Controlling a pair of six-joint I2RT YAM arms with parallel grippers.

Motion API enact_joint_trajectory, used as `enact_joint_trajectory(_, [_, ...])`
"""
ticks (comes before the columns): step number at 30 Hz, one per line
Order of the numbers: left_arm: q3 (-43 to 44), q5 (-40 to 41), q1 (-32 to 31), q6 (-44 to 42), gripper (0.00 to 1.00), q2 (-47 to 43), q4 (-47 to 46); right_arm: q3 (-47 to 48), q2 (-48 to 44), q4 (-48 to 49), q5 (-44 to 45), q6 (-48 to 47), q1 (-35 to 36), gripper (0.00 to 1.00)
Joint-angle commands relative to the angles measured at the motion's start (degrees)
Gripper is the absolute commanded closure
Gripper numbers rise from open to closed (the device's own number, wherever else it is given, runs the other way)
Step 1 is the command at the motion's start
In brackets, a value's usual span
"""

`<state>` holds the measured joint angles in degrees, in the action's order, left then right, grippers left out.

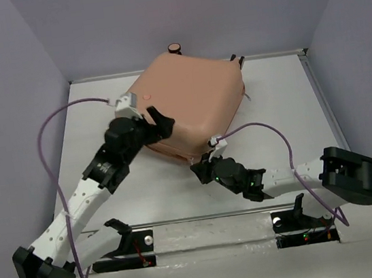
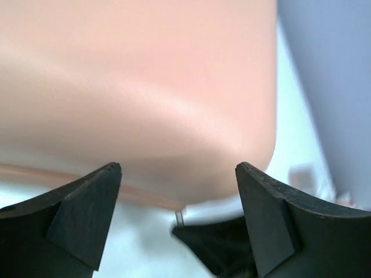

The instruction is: Pack the luggage

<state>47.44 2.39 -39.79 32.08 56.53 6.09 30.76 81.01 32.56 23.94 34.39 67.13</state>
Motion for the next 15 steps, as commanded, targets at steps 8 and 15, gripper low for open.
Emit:
enact_joint_trajectory(8, [28.55, -10.17, 34.14, -8.7, 0.01, 19.79, 0.78, -4.39, -9.09, -4.49, -10.85, 1.65, 3.44, 0.93])
enact_joint_trajectory(15, [47.81, -23.72, 41.02, -13.52, 0.01, 44.41, 4.89, -2.37, -14.38, -15.32, -13.92, -1.35, 3.44, 0.93])
